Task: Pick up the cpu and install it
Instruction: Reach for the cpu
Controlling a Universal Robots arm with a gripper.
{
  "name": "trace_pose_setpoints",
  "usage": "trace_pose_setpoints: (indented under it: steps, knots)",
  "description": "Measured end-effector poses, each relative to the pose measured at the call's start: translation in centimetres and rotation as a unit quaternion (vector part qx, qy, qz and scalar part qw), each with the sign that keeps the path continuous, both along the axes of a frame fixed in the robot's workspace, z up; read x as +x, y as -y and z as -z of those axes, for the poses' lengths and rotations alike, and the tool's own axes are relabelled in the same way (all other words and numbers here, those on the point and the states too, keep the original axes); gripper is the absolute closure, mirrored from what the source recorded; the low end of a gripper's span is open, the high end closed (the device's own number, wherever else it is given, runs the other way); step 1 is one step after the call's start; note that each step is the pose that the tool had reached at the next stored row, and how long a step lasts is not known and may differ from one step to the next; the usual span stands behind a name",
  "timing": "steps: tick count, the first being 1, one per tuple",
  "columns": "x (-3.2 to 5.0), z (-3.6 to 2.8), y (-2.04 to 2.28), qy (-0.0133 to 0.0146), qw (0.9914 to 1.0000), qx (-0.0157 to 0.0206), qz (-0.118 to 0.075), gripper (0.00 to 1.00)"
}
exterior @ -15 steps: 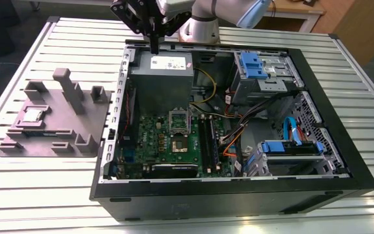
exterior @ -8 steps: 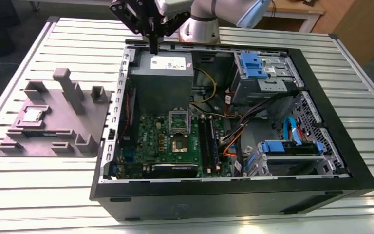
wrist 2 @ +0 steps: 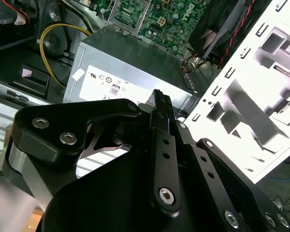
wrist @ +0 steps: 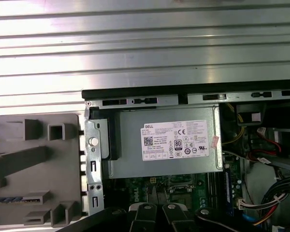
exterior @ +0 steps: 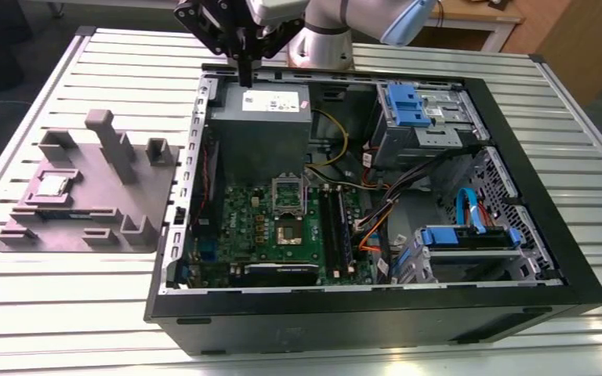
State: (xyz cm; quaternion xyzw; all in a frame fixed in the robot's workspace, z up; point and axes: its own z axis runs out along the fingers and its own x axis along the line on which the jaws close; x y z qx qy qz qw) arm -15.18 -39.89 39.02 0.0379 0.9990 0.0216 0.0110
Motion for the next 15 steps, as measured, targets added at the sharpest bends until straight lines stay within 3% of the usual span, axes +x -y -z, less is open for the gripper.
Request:
trace_pose_setpoints:
  steps: [15]
  knots:
    - [-0.45,0.04,0.00,-0.0001,1.00000,0.0000,0.000,0.90]
